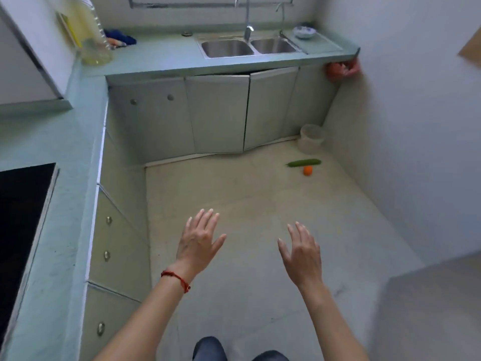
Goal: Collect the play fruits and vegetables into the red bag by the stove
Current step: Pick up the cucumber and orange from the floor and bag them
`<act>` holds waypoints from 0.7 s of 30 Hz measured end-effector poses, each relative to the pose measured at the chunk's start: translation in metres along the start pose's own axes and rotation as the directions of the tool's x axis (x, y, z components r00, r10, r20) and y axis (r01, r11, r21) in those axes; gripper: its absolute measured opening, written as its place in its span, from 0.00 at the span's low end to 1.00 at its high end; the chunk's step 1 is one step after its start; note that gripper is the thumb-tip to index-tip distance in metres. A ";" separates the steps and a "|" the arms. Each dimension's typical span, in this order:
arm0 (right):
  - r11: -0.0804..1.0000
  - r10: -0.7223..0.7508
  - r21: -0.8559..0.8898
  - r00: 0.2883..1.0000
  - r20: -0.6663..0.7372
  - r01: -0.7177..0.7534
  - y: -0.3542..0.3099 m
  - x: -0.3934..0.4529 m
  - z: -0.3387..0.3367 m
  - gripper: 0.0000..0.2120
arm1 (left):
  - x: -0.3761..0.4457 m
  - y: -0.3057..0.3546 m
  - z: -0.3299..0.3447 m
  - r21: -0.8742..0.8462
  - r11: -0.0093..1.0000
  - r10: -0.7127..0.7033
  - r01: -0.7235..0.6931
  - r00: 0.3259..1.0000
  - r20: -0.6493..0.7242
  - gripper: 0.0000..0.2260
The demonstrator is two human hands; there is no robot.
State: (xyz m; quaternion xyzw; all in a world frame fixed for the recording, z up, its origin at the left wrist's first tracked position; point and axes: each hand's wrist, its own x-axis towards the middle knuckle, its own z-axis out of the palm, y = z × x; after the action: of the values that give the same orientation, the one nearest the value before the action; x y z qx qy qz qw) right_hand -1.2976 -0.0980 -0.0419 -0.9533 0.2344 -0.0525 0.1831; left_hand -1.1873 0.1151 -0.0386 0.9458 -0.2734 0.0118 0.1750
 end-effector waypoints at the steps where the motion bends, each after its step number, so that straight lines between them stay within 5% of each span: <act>1: 1.000 0.026 -0.004 1.000 -0.008 -0.026 0.004 -0.002 -0.001 0.23 | 0.005 0.002 0.002 -0.009 1.000 0.024 -0.024 1.000 0.007 0.24; 21: 0.954 0.293 0.090 0.952 -0.093 -0.285 0.056 0.060 -0.003 0.24 | 0.125 0.046 0.056 -0.106 0.967 0.245 -0.231 0.957 0.153 0.25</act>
State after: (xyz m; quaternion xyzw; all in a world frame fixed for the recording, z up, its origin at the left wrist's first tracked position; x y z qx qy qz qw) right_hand -1.2686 -0.1730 -0.0588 -0.8970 0.3785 -0.0841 0.2123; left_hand -1.1086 -0.0042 -0.0619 0.8952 -0.3990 -0.0571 0.1900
